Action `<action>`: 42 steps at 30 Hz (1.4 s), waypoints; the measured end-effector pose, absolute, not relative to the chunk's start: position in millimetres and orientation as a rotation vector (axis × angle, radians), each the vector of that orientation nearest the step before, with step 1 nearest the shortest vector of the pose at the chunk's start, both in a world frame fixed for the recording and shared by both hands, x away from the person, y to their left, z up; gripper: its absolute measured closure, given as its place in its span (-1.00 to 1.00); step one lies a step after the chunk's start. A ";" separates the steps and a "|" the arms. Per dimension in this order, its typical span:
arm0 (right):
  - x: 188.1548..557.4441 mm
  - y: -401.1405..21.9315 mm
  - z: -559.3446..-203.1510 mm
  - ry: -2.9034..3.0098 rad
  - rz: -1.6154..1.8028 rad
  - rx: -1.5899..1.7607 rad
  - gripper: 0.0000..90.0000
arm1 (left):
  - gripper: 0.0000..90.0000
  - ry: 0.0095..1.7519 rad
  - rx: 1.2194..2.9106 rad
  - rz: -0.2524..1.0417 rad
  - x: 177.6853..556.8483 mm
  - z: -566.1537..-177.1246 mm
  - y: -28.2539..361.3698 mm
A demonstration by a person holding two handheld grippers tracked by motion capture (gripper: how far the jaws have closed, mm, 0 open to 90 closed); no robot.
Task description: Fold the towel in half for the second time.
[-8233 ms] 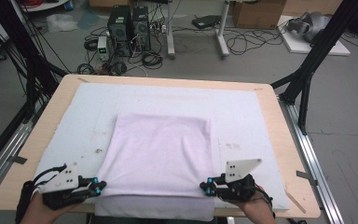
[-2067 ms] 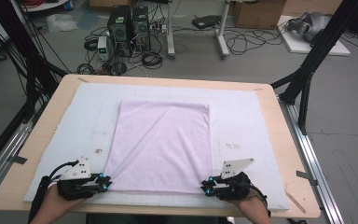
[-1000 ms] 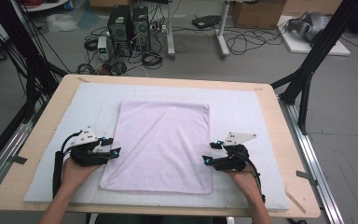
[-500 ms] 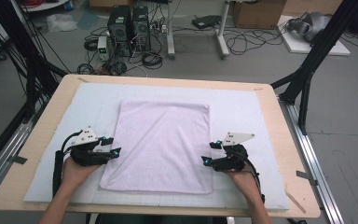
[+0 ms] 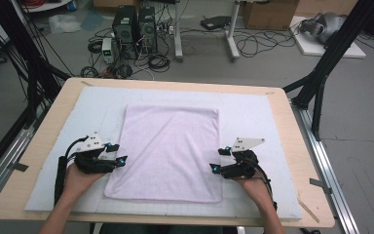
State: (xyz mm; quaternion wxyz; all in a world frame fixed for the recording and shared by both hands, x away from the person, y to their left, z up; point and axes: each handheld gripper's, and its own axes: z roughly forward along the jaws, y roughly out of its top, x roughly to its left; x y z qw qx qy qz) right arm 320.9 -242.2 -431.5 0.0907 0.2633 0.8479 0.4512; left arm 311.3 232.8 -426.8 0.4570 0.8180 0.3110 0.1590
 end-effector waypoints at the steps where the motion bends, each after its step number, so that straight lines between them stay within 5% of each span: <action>1: 323.3 -242.4 -430.4 2.522 1.343 0.783 -0.32 | -0.08 0.770 2.019 0.391 312.4 -425.8 232.5; 26: 452.6 -244.0 -384.2 2.499 1.161 0.932 -0.32 | 0.06 0.942 2.034 0.367 439.6 -394.2 242.3; 33: 474.9 -257.6 -399.8 2.467 1.124 1.045 -0.31 | 0.21 1.056 2.006 0.363 460.3 -419.7 242.5; 42: 489.0 -245.3 -431.7 2.474 1.002 1.107 -0.28 | 0.15 1.154 2.070 0.412 472.1 -440.4 229.1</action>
